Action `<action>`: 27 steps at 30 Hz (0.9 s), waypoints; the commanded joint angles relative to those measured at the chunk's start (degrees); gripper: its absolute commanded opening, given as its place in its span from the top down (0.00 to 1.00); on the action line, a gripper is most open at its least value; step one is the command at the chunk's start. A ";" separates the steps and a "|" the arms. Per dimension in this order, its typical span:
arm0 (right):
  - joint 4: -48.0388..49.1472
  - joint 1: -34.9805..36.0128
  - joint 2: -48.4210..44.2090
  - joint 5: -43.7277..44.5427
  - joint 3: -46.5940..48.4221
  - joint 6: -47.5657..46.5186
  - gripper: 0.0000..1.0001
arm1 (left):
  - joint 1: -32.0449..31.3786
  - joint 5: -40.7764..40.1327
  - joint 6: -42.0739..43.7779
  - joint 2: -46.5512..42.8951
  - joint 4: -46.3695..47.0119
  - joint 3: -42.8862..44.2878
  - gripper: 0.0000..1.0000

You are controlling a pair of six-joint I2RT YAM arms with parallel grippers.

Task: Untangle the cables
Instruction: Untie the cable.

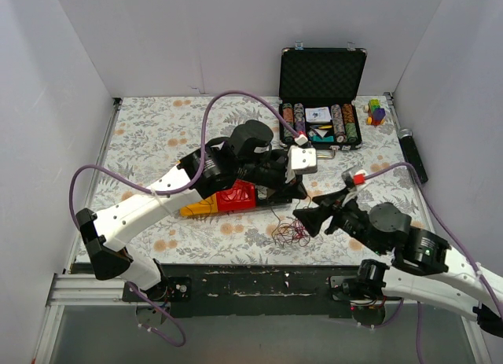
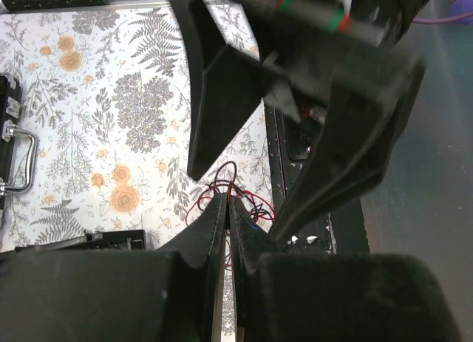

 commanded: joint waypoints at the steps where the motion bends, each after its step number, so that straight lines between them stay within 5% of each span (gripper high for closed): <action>1: 4.65 0.02 6.15 -1.57 3.09 -7.18 0.17 | -0.68 0.12 1.35 -0.57 -0.59 2.92 1.00; 20: 21.97 -0.07 -4.74 6.25 -24.59 5.73 0.39 | -0.68 1.08 4.68 -1.80 -4.19 21.73 1.00; 27: 18.28 0.02 -2.72 7.83 -26.35 10.38 0.59 | -0.68 -0.06 3.81 -1.98 -2.00 27.96 1.00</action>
